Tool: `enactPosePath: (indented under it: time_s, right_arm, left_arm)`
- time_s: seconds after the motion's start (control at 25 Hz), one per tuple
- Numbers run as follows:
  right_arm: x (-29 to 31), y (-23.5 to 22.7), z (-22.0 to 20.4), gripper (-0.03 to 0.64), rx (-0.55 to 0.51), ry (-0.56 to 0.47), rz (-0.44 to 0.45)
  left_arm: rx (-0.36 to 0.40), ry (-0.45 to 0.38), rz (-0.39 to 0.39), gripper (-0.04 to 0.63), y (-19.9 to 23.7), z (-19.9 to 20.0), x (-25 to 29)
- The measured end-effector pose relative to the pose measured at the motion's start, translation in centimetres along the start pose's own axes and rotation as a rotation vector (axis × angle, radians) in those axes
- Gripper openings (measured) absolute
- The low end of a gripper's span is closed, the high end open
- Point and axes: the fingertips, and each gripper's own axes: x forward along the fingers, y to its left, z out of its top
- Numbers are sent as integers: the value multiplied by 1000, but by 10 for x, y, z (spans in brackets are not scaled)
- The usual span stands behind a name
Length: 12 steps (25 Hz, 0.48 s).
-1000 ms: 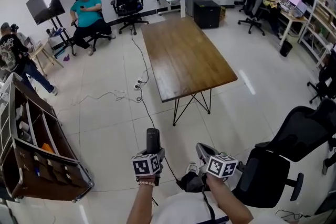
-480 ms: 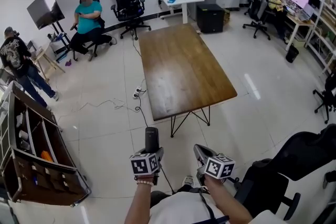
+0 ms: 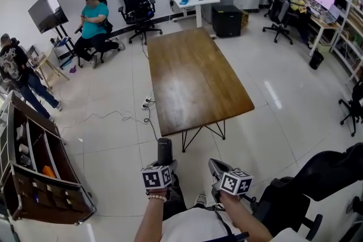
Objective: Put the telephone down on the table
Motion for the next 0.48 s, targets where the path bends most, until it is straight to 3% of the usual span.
enactPosePath:
  time_s: [0.48]
  right_arm:
    - [42,-22,36,2,-29,18,-18]
  left_arm:
    - [-31,5,-24,279,11,45,54]
